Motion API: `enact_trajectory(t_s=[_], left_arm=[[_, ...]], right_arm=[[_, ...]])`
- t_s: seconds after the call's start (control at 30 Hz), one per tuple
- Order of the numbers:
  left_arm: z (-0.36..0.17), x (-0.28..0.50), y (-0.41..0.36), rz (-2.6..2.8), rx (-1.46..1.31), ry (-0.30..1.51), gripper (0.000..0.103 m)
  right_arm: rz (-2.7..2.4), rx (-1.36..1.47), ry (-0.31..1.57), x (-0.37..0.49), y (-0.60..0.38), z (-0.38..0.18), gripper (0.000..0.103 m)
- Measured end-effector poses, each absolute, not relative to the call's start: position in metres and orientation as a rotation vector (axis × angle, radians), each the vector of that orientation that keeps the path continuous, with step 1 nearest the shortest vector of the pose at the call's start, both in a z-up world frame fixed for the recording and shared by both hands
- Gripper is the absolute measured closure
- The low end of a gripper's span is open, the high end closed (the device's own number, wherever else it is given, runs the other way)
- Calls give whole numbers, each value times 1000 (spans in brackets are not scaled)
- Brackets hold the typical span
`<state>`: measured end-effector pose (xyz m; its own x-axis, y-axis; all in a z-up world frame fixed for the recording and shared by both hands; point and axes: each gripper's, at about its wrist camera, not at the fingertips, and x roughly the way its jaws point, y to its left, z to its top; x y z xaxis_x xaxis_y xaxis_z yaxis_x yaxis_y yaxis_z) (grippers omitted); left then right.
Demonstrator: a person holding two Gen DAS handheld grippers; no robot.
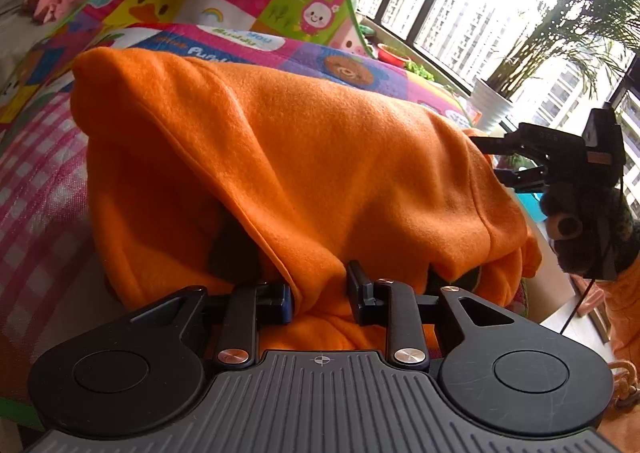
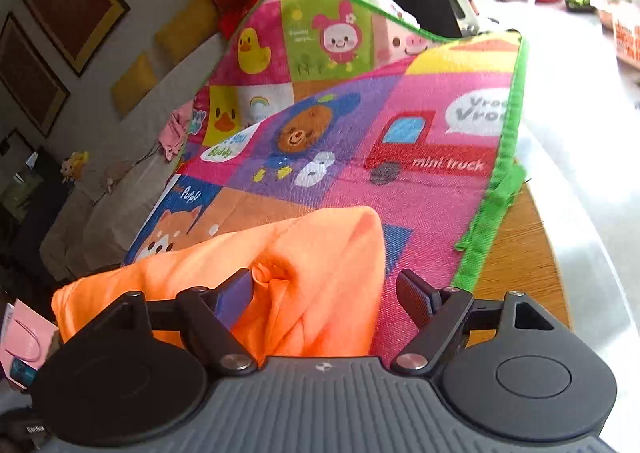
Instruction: Fold clothes
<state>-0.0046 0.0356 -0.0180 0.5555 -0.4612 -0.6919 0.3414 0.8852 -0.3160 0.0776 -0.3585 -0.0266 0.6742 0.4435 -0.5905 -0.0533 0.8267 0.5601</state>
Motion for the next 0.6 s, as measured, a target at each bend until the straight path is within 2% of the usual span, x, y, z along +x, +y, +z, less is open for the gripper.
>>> enact_trajectory(t_s=[0.13, 0.17, 0.2, 0.23, 0.27, 0.3, 0.43, 0.47, 0.6], left_arm=[[-18, -4, 36, -469, -154, 863, 74], [-16, -5, 37, -465, -153, 865, 73], [-13, -6, 37, -462, -151, 865, 65], [-9, -8, 38, -468, -149, 862, 58], [-2, -11, 40, -477, -148, 849, 45], [7, -15, 42, -474, -142, 824, 35], [47, -23, 60, -408, -142, 692, 17], [54, -21, 66, -372, -151, 664, 9], [49, 8, 94, -217, -233, 704, 9]], right_arm=[[447, 564, 792, 93, -323, -29, 19], [461, 502, 786, 92, -308, -25, 26], [460, 420, 783, 91, -296, -23, 34], [447, 338, 778, 89, -286, -23, 36], [431, 258, 771, 87, -277, -23, 37], [425, 209, 762, 85, -272, -24, 37], [400, 121, 722, 72, -275, -25, 37], [395, 109, 717, 69, -277, -26, 37], [379, 118, 719, 60, -283, -28, 31]])
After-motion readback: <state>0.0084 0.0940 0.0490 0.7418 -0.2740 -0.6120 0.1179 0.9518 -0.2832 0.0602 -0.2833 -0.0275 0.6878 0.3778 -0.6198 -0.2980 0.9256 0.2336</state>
